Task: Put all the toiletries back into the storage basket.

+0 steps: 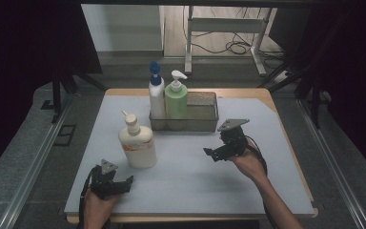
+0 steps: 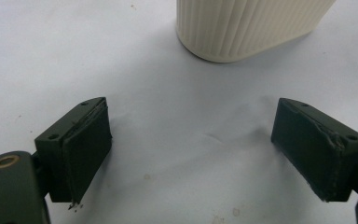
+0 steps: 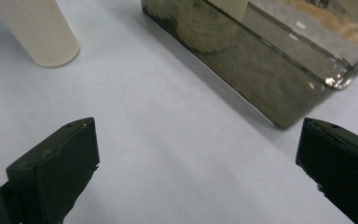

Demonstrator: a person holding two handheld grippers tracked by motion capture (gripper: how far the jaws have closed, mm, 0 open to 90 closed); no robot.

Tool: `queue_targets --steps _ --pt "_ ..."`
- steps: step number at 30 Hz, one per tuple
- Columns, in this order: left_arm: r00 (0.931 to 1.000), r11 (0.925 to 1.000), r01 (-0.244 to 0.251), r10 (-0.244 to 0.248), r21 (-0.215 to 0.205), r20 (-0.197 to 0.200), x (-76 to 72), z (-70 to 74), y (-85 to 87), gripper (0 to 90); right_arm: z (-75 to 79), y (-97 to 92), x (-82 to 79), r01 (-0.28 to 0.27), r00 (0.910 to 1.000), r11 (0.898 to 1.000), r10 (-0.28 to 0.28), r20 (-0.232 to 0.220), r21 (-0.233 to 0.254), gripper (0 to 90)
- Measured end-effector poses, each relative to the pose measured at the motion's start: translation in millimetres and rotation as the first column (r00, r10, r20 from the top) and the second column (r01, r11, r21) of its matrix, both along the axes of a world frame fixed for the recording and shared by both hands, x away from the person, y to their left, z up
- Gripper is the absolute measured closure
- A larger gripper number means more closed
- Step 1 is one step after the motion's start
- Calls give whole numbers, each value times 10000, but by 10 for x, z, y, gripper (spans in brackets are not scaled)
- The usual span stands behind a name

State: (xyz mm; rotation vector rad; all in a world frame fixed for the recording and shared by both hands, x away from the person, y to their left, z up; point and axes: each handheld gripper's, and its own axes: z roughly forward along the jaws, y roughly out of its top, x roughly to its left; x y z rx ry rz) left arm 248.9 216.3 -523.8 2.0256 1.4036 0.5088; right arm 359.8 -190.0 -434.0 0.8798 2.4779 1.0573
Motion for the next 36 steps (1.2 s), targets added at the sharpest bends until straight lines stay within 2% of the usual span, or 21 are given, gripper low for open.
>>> queue_targets --steps 15,22,28,31,36 --pt "9999 9999 86 -85 88 -99 6 33 26 155 -150 -273 -266 372 9993 9992 -372 59 119 0" --pt "9999 9999 -48 47 166 91 19 73 56 186 -287 -333 -355 514 9987 9985 -514 -8 164 0" --pt "9997 9999 -120 118 103 212 49 95 90 257 -413 -378 -425 624 9980 9978 -623 -69 212 0" --pt "9998 9998 -34 31 175 195 74 93 86 313 -488 -426 -466 785 9969 9961 -782 -104 391 6" --pt "9995 9996 135 -142 235 295 117 117 66 380 -585 -501 -523 1037 9945 9940 -1031 -176 342 8"
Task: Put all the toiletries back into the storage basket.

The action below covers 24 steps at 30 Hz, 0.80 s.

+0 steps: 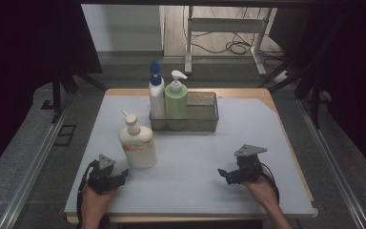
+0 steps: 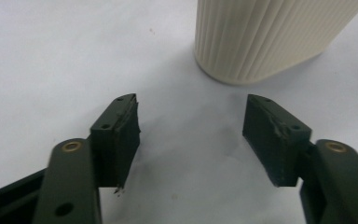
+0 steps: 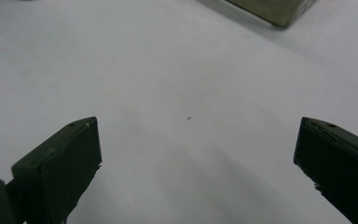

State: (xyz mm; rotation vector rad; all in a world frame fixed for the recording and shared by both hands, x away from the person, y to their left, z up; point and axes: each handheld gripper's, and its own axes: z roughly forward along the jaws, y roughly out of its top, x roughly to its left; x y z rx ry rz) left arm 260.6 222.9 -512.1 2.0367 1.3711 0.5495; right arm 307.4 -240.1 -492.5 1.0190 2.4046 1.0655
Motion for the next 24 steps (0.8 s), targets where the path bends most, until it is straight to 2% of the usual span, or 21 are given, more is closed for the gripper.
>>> queue_targets --steps 12,24 --pt "9997 9988 41 -29 -486 235 123 46 77 532 -158 -124 -90 389 9992 9992 -390 -132 -73 7" --pt "9996 9954 29 -1 -959 285 265 72 186 799 -299 -124 -97 328 9981 9984 -351 -510 -453 0"
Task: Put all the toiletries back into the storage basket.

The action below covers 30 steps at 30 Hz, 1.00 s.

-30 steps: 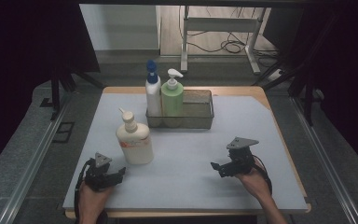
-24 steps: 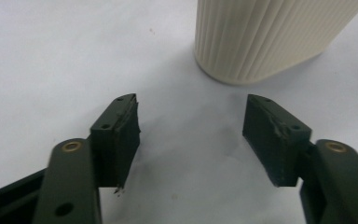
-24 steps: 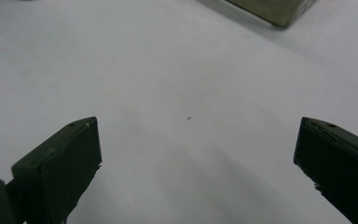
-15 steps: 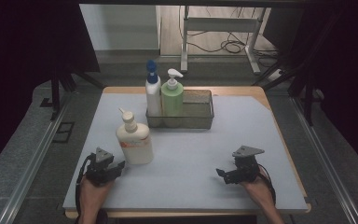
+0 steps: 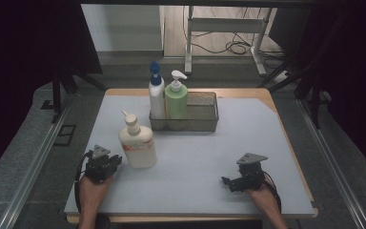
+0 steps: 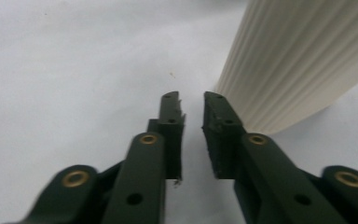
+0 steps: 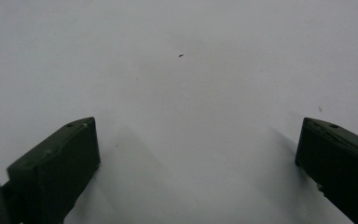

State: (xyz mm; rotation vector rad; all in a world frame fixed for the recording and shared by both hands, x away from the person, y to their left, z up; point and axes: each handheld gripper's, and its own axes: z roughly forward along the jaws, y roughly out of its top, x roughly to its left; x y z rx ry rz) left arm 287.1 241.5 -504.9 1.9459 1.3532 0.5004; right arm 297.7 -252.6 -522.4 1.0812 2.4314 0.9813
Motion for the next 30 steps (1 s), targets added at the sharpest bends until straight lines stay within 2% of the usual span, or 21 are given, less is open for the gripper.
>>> queue_targets --steps 6,12,16,20,30 --pt "9998 9998 181 -181 -44 -1 91 8 -7 889 -8 1 -2 21 10000 10000 -21 29 -22 0" --pt "9996 9996 274 -275 -113 -89 203 -17 -50 892 -10 1 -3 32 10000 10000 -32 24 -6 0" --pt "9992 9987 391 -394 -330 -110 246 -25 -72 893 -12 1 -4 35 10000 10000 -35 31 6 0" --pt "9984 9980 538 -543 -320 -150 281 -48 -117 893 -12 1 -3 38 10000 10000 -38 28 7 0" --pt "9992 9983 350 -359 -471 -186 268 -68 -132 893 -12 0 -3 30 10000 10000 -30 27 6 0"
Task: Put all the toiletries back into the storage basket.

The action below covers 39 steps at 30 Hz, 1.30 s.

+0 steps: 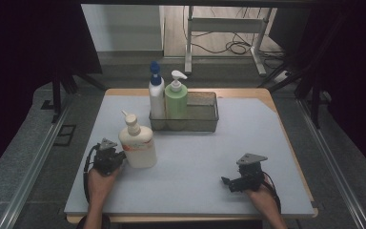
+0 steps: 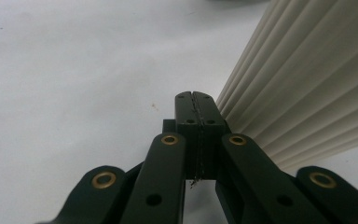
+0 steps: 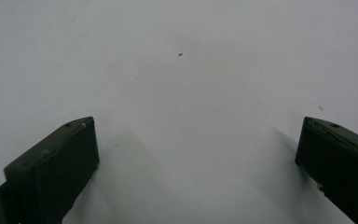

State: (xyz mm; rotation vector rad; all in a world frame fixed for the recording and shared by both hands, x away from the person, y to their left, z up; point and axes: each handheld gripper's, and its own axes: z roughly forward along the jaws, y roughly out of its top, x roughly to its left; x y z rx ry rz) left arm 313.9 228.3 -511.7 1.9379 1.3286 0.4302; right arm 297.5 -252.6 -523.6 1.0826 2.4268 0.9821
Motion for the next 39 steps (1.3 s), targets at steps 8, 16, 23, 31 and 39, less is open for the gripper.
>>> queue_targets --steps 8,16,23,31,39 --pt "9998 9997 209 -210 -106 -14 -44 -6 -40 893 0 0 0 4 10000 10000 -4 -1 9 0" --pt "9986 9986 523 -523 -38 17 -94 -6 -120 893 0 -1 0 -3 10000 10000 3 -6 11 0" --pt "9966 9966 821 -822 -31 -11 -147 -3 -198 893 -1 0 0 0 10000 10000 0 -12 23 0" --pt "9935 9933 1138 -1136 185 -116 -187 -8 -320 893 -1 -1 0 -2 10000 10000 2 -10 25 0" --pt "9894 9892 1443 -1438 266 -216 -219 -16 -446 893 -1 -1 0 -1 10000 10000 1 -11 27 0"
